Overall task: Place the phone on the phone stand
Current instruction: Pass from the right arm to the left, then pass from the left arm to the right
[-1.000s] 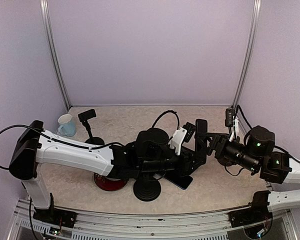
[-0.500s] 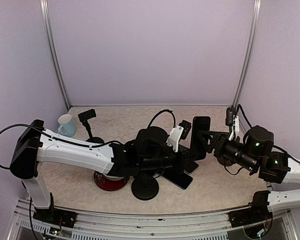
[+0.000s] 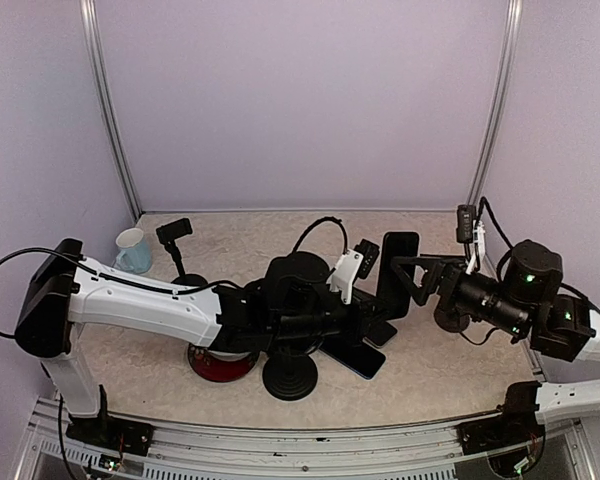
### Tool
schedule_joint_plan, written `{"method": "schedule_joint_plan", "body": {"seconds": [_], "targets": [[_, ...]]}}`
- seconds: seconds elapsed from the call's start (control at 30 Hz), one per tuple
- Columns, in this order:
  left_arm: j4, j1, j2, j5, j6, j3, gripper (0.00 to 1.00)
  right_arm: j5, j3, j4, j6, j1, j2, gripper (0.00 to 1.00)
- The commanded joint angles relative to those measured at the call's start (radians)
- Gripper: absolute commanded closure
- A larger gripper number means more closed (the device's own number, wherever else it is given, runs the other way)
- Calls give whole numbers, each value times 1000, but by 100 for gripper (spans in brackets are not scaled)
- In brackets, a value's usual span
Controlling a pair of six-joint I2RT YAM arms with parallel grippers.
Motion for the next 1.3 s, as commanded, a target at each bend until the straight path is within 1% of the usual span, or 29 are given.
{"method": "schedule_joint_plan", "body": {"seconds": [0.0, 0.2, 0.33, 0.37, 0.4, 0.57, 0.67, 0.87, 1.0, 1.13, 1.27], "targets": [[30, 9, -79, 30, 62, -17, 100, 35, 74, -115, -59, 10, -88, 0], [27, 10, -123, 89, 127, -36, 100, 52, 117, -202, -116, 10, -174, 0], [30, 10, -150, 162, 161, -42, 100, 41, 135, -247, -147, 10, -168, 0], [27, 9, -156, 184, 169, -41, 100, 24, 138, -248, -149, 11, -161, 0], [24, 9, -161, 204, 179, -44, 100, -8, 140, -244, -184, 11, -149, 0], [17, 9, -193, 281, 204, -68, 100, -221, 159, -212, -259, 10, -49, 0], [20, 8, -207, 318, 206, -85, 100, -322, 160, -180, -273, 10, 5, 0], [-6, 7, -210, 367, 204, -96, 100, -390, 154, -103, -286, 11, 13, 0], [-20, 7, -221, 381, 206, -115, 100, -414, 170, -108, -300, 10, 3, 2], [-16, 7, -224, 406, 206, -127, 100, -461, 182, -123, -307, 10, 26, 3], [-16, 6, -214, 431, 204, -121, 100, -516, 173, -100, -309, 10, 45, 10]]}}
